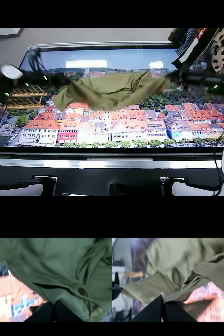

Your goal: Fold the clothes and pants, and hang the long-sleeved shirts on hangers.

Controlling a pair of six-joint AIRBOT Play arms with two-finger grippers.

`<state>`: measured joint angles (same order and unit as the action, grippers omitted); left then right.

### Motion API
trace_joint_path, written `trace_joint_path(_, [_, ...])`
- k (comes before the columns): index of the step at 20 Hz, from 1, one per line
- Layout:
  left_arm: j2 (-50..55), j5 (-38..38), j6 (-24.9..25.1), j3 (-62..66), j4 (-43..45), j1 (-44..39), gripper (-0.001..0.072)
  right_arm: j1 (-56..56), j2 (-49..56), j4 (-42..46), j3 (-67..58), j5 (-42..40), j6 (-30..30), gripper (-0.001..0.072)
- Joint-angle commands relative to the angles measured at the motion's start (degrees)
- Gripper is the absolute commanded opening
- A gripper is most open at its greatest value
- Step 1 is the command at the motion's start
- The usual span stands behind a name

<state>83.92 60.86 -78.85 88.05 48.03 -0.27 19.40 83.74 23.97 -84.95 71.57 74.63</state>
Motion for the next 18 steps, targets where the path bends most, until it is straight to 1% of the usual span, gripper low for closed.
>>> trace_joint_path(1, [-1.64, -0.33, -0.04, 24.68, -0.46, -0.07, 0.0017, 0.00, -6.12, -0.31, -19.91, -8.15, 0.44, 0.0026])
trace_joint_path(3, [-4.09, -0.83, -1.79, 34.23, -0.46, -0.04, 0.0017, 0.00, -10.51, 6.43, -29.81, -11.72, 4.28, 0.0026])
trace_joint_path(4, [-6.84, -2.19, -2.80, 35.06, -0.46, -0.04, 0.0017, 0.00, -13.40, 10.29, -33.73, -12.74, 6.49, 0.0026])
trace_joint_path(5, [-10.58, -3.39, -4.07, 34.10, 0.24, -0.04, 0.0017, 0.00, -17.09, 13.31, -35.39, -13.99, 7.89, 0.0026])
trace_joint_path(7, [-19.08, -4.39, -8.31, 29.51, 3.93, -0.07, 0.0017, 0.00, -25.24, 19.85, -35.39, -15.13, 11.04, 0.0026])
trace_joint_path(9, [-26.75, -4.37, -11.69, 25.49, 8.63, -0.07, 0.0016, 0.00, -32.22, 27.39, -35.39, -14.93, 16.06, 0.0026])
trace_joint_path(12, [-35.50, -4.13, -15.21, 23.54, 14.34, -0.07, 0.0017, 0.00, -39.56, 36.15, -35.39, -14.78, 19.91, 0.0026])
trace_joint_path(14, [-38.34, -3.32, -16.46, 23.54, 15.50, -0.07, 0.0017, 0.00, -41.81, 39.39, -35.39, -14.23, 22.71, 0.0026])
trace_joint_path(16, [-38.80, -0.94, -18.51, 23.52, 15.47, -0.07, 0.0017, 0.00, -41.16, 39.19, -35.39, -12.44, 25.00, 0.0026])
trace_joint_path(18, [-37.18, 2.67, -18.73, 22.45, 15.50, -0.07, 0.0017, 0.00, -37.68, 37.09, -35.39, -8.00, 25.49, 0.0026])
